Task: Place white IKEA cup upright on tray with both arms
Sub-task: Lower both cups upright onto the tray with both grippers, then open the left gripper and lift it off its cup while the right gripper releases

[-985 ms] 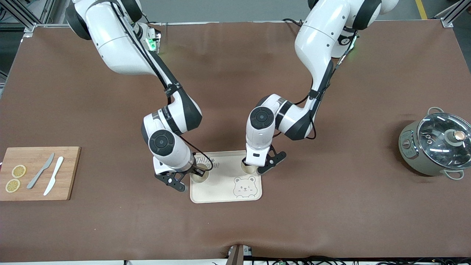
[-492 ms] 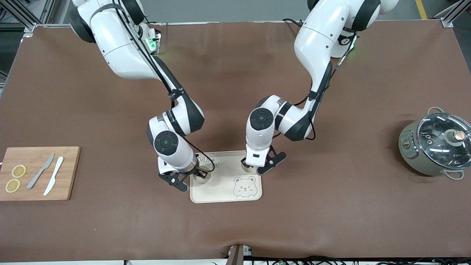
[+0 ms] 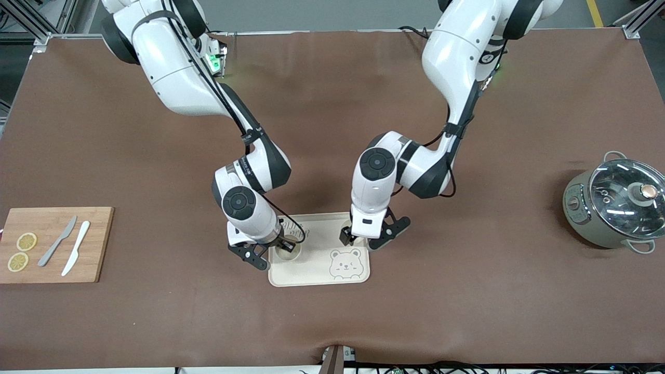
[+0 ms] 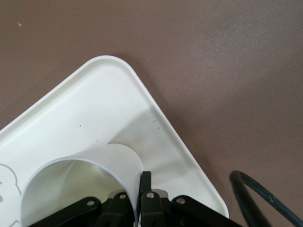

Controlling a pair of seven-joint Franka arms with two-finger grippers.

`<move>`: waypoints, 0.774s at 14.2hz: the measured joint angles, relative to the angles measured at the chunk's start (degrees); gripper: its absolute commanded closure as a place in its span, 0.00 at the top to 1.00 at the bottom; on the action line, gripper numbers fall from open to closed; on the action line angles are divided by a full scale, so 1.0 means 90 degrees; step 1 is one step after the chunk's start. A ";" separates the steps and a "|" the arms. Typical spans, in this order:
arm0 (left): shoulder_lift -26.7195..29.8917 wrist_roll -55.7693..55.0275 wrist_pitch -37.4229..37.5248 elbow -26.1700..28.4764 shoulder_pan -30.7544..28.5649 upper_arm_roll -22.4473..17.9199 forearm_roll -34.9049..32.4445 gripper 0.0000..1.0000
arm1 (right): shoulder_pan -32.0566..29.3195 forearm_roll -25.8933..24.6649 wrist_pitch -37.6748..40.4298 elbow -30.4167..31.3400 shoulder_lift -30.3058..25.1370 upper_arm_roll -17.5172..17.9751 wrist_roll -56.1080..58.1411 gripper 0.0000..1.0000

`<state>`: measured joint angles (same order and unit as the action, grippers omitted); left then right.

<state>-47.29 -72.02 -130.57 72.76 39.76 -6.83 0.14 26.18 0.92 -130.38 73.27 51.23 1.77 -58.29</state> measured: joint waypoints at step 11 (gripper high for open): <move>0.1348 0.1869 0.1742 0.0135 -0.0842 0.0001 0.0000 1.00 | -0.0004 0.0000 0.0159 -0.0101 -0.0030 -0.0053 0.0001 1.00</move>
<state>-35.16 -55.20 -114.90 73.98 32.18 -6.82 0.14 26.15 0.92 -128.95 72.36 50.96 1.29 -58.29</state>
